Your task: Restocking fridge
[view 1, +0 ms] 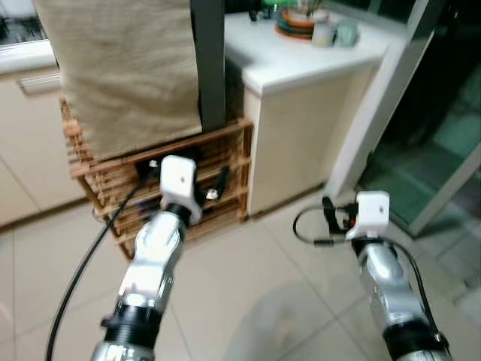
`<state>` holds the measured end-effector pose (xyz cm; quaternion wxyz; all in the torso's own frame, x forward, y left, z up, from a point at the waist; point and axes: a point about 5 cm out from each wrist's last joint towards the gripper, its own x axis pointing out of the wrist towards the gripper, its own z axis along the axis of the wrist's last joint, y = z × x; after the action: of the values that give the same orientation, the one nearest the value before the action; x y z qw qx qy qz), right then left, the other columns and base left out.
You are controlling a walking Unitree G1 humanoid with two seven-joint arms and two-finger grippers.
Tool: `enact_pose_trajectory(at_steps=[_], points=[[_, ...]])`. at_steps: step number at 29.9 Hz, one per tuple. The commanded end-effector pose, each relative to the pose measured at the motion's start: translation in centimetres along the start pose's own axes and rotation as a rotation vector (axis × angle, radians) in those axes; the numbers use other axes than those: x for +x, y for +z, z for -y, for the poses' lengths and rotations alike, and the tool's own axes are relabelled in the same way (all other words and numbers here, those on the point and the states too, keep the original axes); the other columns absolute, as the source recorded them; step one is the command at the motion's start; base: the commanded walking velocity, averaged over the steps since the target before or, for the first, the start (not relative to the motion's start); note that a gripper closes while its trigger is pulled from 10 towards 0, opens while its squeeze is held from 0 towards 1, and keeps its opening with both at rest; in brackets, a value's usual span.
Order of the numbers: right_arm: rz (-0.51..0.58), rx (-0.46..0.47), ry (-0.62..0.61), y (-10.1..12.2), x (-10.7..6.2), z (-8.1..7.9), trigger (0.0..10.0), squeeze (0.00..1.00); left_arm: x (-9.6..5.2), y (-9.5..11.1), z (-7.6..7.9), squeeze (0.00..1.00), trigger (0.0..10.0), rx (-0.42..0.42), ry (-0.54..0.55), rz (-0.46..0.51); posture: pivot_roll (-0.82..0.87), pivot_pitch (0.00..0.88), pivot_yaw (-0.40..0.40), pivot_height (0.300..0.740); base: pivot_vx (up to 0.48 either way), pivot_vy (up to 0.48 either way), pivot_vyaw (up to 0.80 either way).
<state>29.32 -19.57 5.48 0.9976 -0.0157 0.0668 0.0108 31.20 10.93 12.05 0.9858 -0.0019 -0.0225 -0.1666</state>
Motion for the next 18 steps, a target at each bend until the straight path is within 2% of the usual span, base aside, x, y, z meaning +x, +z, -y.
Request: enact_pose_trajectory(at_steps=[1,5,12,14,16,17,18], points=[[0.039,0.003,0.012,1.0,0.7,-0.6,10.0,0.00,-0.2,-0.2,-1.1,0.00,10.0,0.019,0.033,-0.010,-0.13,0.000,-0.027,0.740,0.000,0.446,0.00],[0.029,0.005,0.029,0.8,0.9,-1.1,10.0,0.00,-0.3,0.0,-1.8,0.00,10.0,-0.005,0.067,-0.011,-0.11,0.000,-0.028,0.740,0.000,0.478,0.00],[0.043,0.024,0.026,1.0,1.2,-1.5,10.0,0.00,-0.7,-1.0,-2.5,0.00,10.0,-0.018,0.106,-0.061,-0.10,0.000,-0.018,0.740,0.000,0.456,0.00],[0.056,0.021,0.029,1.2,1.1,-1.5,10.0,0.00,-0.7,-1.3,-3.0,0.00,10.0,-0.044,0.133,-0.077,-0.11,0.000,-0.015,0.740,0.000,0.446,0.00],[0.066,0.020,0.027,1.3,1.1,-1.5,10.0,0.00,-0.7,-1.4,-3.2,0.00,10.0,-0.046,0.149,-0.081,-0.11,0.000,-0.012,0.740,0.000,0.446,0.00],[0.119,0.044,-0.032,1.7,0.4,-0.6,10.0,0.00,-0.9,-1.7,-4.3,0.00,10.0,-0.047,0.214,-0.098,-0.12,0.000,-0.010,0.740,0.000,0.446,0.00],[0.119,0.044,-0.032,1.7,0.4,-0.6,10.0,0.00,-0.9,-1.7,-4.3,0.00,10.0,-0.047,0.214,-0.098,-0.12,0.000,-0.010,0.740,0.000,0.446,0.00]])
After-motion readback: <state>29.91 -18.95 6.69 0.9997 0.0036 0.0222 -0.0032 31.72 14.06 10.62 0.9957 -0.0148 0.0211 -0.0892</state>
